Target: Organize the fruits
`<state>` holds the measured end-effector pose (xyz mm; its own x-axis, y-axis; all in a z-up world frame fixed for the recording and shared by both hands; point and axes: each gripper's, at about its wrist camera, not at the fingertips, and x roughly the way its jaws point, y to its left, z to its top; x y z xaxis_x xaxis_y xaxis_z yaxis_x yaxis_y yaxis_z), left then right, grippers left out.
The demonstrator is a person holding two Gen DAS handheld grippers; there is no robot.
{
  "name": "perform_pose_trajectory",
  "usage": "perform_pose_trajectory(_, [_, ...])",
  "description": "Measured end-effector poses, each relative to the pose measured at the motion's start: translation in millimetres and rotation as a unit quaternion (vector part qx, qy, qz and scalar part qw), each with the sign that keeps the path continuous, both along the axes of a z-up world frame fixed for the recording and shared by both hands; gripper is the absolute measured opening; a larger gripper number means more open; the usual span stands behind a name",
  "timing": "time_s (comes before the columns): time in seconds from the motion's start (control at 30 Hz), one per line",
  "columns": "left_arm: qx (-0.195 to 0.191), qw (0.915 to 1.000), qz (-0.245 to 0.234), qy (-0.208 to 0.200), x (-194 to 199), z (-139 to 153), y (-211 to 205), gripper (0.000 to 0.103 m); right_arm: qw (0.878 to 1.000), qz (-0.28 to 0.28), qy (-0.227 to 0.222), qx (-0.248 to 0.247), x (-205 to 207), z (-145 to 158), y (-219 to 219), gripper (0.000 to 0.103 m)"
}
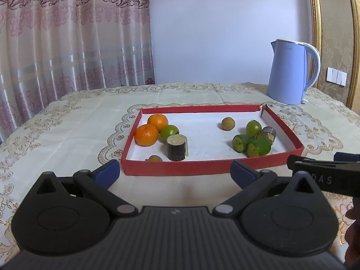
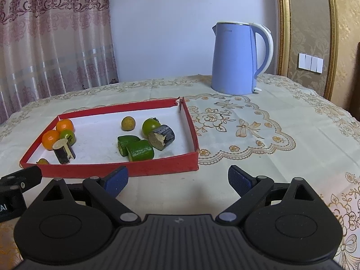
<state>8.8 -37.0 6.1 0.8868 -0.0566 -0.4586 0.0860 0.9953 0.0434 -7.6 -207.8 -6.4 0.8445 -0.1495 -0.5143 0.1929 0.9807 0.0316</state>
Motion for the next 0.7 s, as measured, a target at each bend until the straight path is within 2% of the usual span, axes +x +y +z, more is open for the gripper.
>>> perform_pose_trajectory(0.7, [0.011, 0.9999, 0.002, 0.004, 1.4, 0.7, -0.2, 0.103, 1.0, 0.005, 0.004, 0.0, 2.6, -0.4, 2.0, 0.096])
